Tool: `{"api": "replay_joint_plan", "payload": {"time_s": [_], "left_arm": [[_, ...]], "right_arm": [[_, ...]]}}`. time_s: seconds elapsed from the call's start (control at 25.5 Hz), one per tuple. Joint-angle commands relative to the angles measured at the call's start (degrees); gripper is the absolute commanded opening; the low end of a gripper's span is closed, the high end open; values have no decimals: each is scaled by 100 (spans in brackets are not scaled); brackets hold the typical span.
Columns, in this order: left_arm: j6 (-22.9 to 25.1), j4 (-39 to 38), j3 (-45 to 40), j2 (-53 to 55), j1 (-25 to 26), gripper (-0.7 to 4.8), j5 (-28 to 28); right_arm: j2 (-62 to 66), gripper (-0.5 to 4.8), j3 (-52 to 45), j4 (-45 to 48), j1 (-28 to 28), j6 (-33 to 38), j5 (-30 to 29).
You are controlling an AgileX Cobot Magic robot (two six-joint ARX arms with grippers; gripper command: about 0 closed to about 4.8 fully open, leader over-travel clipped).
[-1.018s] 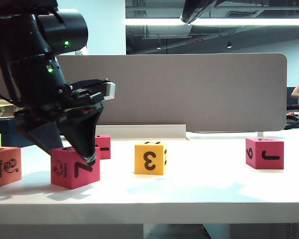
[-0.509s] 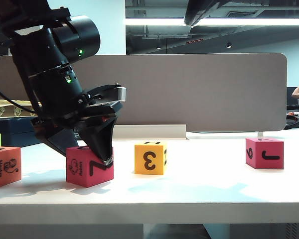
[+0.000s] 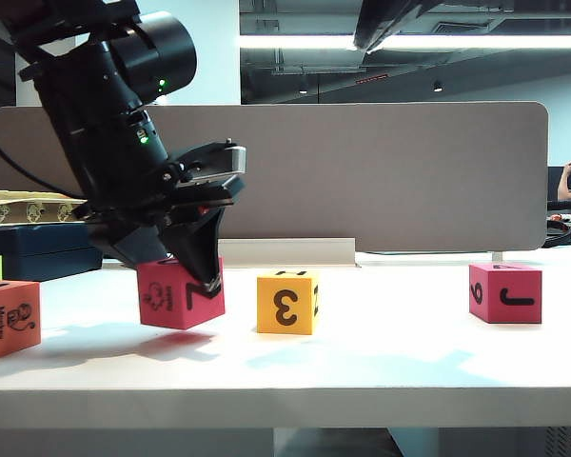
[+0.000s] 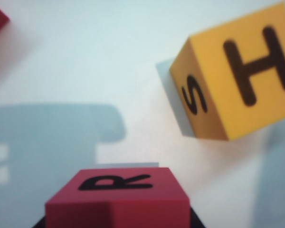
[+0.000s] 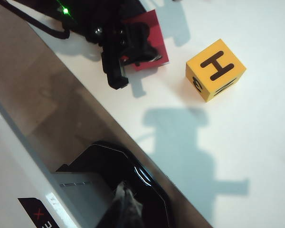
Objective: Select the appropriate blocks from the scattered letter blocks on the table and arrange them in a row to spell out "ALOHA".
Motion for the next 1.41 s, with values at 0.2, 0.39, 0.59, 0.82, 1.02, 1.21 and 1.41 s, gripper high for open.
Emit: {"api": "replay_joint_plan", "payload": {"time_s": [0.2,0.39,0.59,0.82,1.02,1.21,1.41], "left_arm": [[-9,647,74,-17,-2,209,-22],[-155,929,81,7,-2,209,-308],[-420,817,199,350,2,209,-321],[-584,625,737,949,-2,209,-61],[-588,682,737,949,-2,209,61],[-581,643,737,942,0,234,177],[-509,382,885,942,0,291,131]], "right_arm": [[-20,-5,37,37,15,-20,13],[-20,-5,37,37,15,-20,13],[-20,-5,37,35,15,-24,153],[-20,-5,37,-33,15,-24,160],[-20,-5,37,-33,15,-24,160],[-20,-5,37,-31,15,-26,162],[-20,-5,37,-33,15,-22,162]]}}
